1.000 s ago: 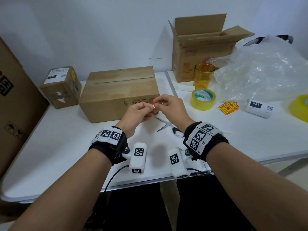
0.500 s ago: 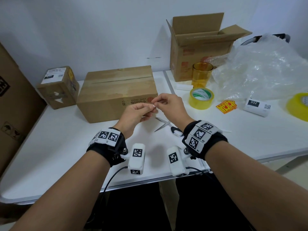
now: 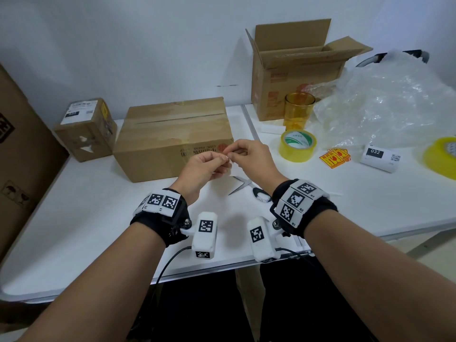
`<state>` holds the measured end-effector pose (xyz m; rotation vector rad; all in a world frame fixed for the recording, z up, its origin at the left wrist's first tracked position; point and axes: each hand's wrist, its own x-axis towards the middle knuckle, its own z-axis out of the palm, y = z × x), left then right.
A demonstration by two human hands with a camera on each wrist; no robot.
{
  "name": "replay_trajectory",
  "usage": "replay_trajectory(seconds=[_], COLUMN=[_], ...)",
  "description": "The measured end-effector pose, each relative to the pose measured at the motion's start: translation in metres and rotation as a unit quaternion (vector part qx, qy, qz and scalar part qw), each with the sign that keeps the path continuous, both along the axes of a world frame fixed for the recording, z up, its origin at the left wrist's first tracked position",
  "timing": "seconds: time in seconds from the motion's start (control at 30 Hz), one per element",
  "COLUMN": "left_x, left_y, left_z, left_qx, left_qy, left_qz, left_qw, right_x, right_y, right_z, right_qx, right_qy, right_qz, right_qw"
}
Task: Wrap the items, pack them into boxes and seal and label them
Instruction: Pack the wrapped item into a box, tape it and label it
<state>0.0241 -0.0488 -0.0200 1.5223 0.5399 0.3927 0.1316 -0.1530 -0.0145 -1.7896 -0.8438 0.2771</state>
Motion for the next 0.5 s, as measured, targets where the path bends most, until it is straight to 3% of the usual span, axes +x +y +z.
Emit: replay_trajectory(seconds=[0.5], left_x=[-0.0031], left_y=[0.0016], left_z=[0.0030], left_qx=[-0.032], left_qy=[0.005], left_qz=[-0.005], left_qw=[0.999], right_x=[0.0008], right_y=[0.0003], right_z=[0.0017], right_qx=[-0.011], right_qy=[-0.045], right_qz=[0.006], right_qw=[0.999])
